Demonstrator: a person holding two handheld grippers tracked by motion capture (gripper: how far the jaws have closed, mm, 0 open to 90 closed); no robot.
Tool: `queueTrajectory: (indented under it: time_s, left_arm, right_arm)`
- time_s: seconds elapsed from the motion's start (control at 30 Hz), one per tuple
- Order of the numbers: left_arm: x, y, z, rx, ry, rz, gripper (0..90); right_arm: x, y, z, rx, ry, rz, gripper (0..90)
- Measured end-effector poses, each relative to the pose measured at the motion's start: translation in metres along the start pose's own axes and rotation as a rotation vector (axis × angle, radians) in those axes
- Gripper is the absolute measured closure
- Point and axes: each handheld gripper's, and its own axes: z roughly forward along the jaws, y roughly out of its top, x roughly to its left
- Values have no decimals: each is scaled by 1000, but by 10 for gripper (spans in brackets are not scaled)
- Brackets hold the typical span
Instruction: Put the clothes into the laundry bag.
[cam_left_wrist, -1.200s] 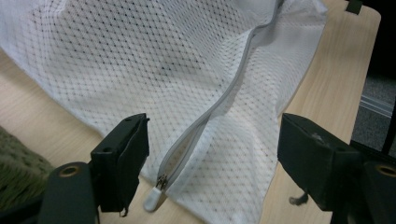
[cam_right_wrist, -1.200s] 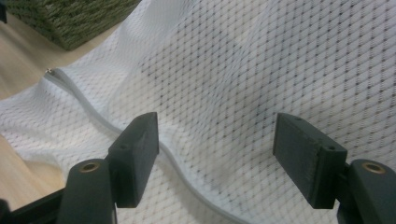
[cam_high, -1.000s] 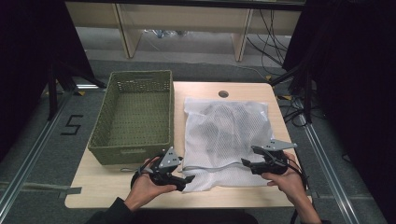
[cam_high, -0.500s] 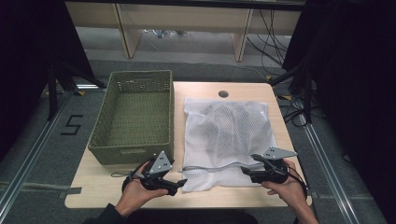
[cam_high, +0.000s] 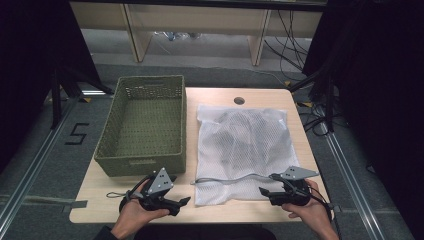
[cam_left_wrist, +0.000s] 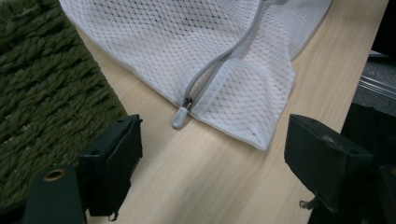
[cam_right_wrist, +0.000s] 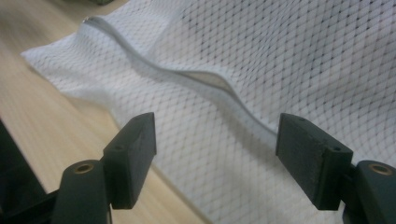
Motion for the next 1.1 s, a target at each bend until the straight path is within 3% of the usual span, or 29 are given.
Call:
queueTrajectory:
  time_s: [0.03,0.07,0.1,0.13,0.27,0.4,0.43,0.57,0.6,0.67,0.83,0.93,1.07,1.1]
  left_arm:
    - [-1,0,-3,22,5,8,195]
    - [-2,-3,-3,3,-1,11,196]
    - [-4,-3,-4,-8,-2,-8,195]
    - [-4,-4,-7,13,9,17,194]
    - [-9,-6,-10,16,-5,14,193]
    - [-7,-5,-13,-4,17,12,193]
    - [-4,-4,-15,4,18,33,193]
    - [-8,-3,-11,-39,14,-4,193]
    - [-8,-2,-11,-24,8,13,194]
    - [-9,-1,-10,-21,7,10,197]
    - [-10,-1,-8,-40,2,-5,199]
    - [-8,0,-9,-27,8,11,199]
    - [-7,0,-9,-3,18,26,200]
    - [-9,-1,-7,-29,1,-3,200]
  right_arm:
    - [2,-2,-1,2,8,5,300]
    - [5,-4,-3,5,10,26,300]
    - [6,-6,-4,5,12,5,298]
    - [7,-7,-5,8,15,5,297]
    - [13,-11,-10,11,2,-7,294]
    - [15,-16,-13,23,-5,-11,288]
    - [15,-18,-14,20,-8,-14,288]
    - [13,-19,-15,20,-14,-26,287]
    - [15,-19,-16,22,-22,-4,287]
    - [16,-19,-17,24,-13,6,286]
    - [15,-18,-15,17,-13,-35,285]
    - [16,-18,-16,21,-12,-13,286]
    - [15,-18,-16,20,-16,-24,285]
    - [16,-18,-17,25,-17,-18,285]
